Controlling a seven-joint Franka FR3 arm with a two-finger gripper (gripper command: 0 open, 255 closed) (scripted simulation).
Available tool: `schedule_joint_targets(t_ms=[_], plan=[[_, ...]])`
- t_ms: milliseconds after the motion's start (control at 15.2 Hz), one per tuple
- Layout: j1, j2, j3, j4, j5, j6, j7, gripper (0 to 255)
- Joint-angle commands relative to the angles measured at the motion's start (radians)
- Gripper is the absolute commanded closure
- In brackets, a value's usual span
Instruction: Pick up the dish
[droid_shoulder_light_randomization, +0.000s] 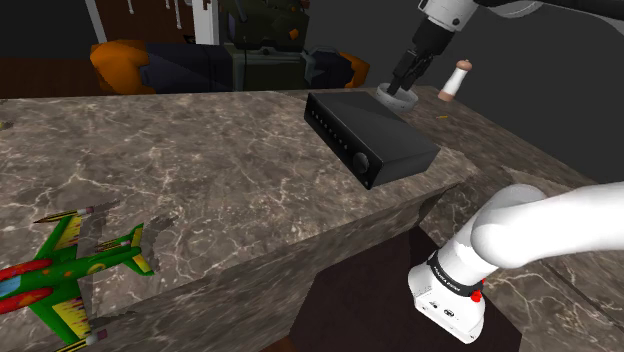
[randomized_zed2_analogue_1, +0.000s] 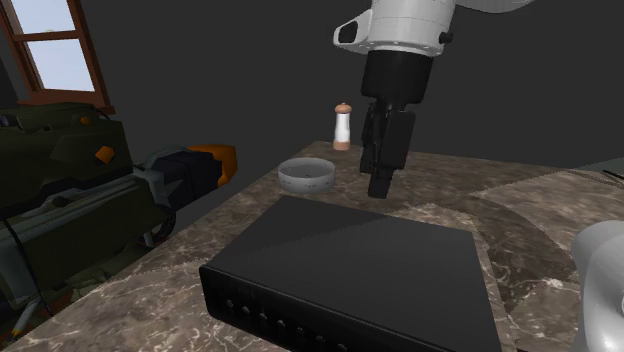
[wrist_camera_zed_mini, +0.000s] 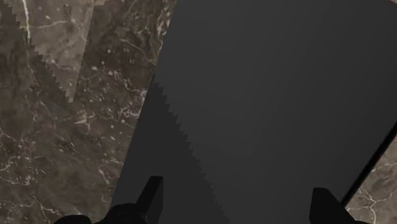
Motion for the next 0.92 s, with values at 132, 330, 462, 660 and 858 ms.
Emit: schedule_joint_targets(t_ms=[132, 330, 462, 660, 858], plan=[[-0.022, 0.096, -0.066, 0.032, -0.042, 0.048, -0.086, 0], [-0.034, 0.178, -0.110, 0.074, -0.063, 0.078, -0.144, 0], [-0.041, 0.236, -0.138, 0.108, -0.073, 0.096, -0.182, 0], [-0.052, 0.327, -0.180, 0.167, -0.081, 0.120, -0.240, 0], [-0.063, 0.424, -0.219, 0.237, -0.080, 0.139, -0.299, 0]])
